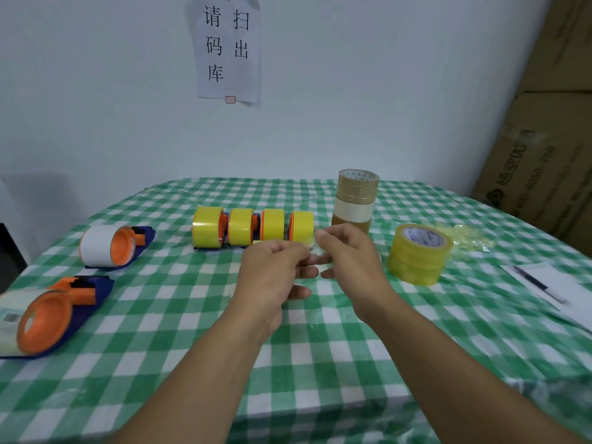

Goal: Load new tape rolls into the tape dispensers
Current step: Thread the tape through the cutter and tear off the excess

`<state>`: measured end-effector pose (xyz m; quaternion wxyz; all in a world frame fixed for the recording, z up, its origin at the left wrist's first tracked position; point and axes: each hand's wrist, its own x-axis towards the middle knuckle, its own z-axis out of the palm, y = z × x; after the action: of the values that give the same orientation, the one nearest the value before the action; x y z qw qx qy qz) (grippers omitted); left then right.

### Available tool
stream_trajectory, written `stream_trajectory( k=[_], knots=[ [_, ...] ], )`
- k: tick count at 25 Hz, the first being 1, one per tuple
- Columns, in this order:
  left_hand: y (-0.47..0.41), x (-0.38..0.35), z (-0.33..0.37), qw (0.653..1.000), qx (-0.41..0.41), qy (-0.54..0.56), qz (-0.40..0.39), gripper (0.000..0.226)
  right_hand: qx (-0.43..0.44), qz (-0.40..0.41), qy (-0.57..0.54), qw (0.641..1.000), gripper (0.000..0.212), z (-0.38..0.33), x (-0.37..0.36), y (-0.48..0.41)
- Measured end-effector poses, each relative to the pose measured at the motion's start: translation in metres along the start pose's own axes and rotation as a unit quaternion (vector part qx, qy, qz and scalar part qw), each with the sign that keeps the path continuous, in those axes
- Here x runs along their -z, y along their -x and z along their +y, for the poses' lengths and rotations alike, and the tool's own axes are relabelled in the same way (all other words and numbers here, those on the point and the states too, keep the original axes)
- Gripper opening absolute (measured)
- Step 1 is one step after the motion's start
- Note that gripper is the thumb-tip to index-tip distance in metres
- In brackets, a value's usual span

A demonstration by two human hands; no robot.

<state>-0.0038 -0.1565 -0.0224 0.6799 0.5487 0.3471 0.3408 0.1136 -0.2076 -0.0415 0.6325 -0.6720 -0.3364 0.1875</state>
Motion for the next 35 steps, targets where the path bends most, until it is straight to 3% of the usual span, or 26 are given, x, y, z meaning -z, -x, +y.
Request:
stream_trajectory(
  k=[3, 5, 9, 14, 19, 21, 24, 31, 35],
  knots=[
    [-0.004, -0.001, -0.005, 1.000, 0.005, -0.006, 0.007, 0.007, -0.116, -0.032, -0.156, 0.980, 0.013, -0.010, 0.015, -0.002],
    [-0.006, 0.000, -0.006, 1.000, 0.013, 0.000, 0.003, 0.007, -0.130, -0.049, -0.193, 0.971, 0.019, -0.014, 0.027, -0.004],
    [-0.009, -0.001, -0.006, 0.999, 0.013, -0.008, -0.028, 0.005, -0.057, -0.113, -0.102, 0.987, 0.009, -0.009, 0.033, -0.002],
    [-0.010, -0.002, -0.007, 0.999, 0.018, -0.003, -0.046, 0.009, 0.072, -0.073, -0.056, 0.993, 0.017, 0.004, 0.032, 0.001],
    [-0.010, -0.005, -0.008, 0.997, 0.026, 0.036, -0.064, 0.012, 0.074, -0.089, -0.088, 0.989, 0.023, 0.011, 0.033, 0.000],
    [-0.011, -0.005, -0.009, 0.996, 0.028, 0.053, -0.071, 0.013, 0.075, -0.124, -0.105, 0.984, 0.016, 0.013, 0.037, 0.000],
    [-0.016, -0.004, -0.009, 0.993, 0.036, 0.088, -0.064, 0.016, 0.089, -0.185, -0.073, 0.976, 0.023, 0.014, 0.042, 0.001],
    [-0.021, -0.001, -0.007, 0.993, 0.044, 0.085, -0.073, 0.016, 0.138, -0.157, -0.042, 0.977, 0.015, 0.015, 0.049, -0.002],
    [-0.023, -0.002, -0.008, 0.995, 0.039, 0.066, -0.065, 0.015, 0.137, -0.182, -0.023, 0.973, 0.020, 0.011, 0.054, -0.004]
  ],
)
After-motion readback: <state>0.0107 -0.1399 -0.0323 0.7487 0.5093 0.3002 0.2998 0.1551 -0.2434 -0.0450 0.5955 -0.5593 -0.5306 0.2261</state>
